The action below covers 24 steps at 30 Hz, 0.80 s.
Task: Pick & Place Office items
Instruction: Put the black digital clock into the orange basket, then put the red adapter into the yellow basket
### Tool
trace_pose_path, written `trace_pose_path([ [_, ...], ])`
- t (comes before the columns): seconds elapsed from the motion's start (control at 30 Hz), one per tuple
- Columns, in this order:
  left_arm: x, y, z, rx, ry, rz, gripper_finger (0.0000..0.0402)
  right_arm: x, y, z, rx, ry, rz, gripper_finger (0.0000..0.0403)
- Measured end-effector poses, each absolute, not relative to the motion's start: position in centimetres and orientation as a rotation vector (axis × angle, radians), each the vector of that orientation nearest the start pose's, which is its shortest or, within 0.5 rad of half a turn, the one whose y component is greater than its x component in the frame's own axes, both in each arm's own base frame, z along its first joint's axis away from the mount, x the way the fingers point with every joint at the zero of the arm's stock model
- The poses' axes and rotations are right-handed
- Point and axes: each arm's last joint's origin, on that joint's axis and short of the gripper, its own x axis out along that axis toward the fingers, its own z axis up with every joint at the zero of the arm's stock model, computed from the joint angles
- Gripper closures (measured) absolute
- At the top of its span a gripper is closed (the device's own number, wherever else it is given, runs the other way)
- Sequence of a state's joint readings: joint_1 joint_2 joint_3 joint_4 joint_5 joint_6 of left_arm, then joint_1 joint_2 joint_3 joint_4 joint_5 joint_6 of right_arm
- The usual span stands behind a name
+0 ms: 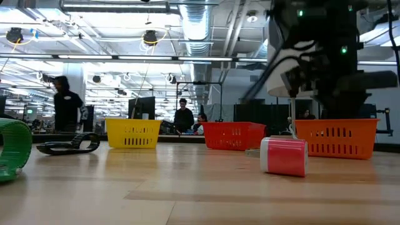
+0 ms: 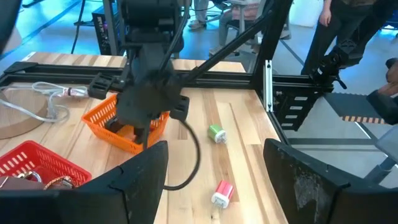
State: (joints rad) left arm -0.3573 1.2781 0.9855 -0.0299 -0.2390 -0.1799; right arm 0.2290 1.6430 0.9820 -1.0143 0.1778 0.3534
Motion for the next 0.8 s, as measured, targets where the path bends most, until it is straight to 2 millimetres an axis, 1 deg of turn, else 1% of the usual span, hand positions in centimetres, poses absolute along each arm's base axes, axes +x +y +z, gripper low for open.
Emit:
trace_pose_path([
  [0.07,27.1,-9.4,31.3,-0.083,0.318,-0.089,0.0141,25.4,5.2,16.5,-0.071,1.658,-0.226,0.0322],
  [0.23,27.1,-9.4,31.3,-0.083,0.318,-0.089,0.0141,25.3,5.0,16.9,-0.072,1.666,-0.216,0.0288],
  [0.53,27.1,-9.4,31.2,-0.087,0.318,-0.088,0.0141,25.5,5.1,19.1,-0.093,1.717,-0.227,0.0220],
  [0.67,27.1,-9.4,31.2,-0.094,0.319,-0.087,0.0141,25.7,5.1,20.3,-0.100,1.734,-0.231,0.0208],
  [0.8,27.1,-9.4,31.2,-0.094,0.319,-0.088,0.0141,26.2,5.3,21.3,-0.091,1.705,-0.225,0.0210],
])
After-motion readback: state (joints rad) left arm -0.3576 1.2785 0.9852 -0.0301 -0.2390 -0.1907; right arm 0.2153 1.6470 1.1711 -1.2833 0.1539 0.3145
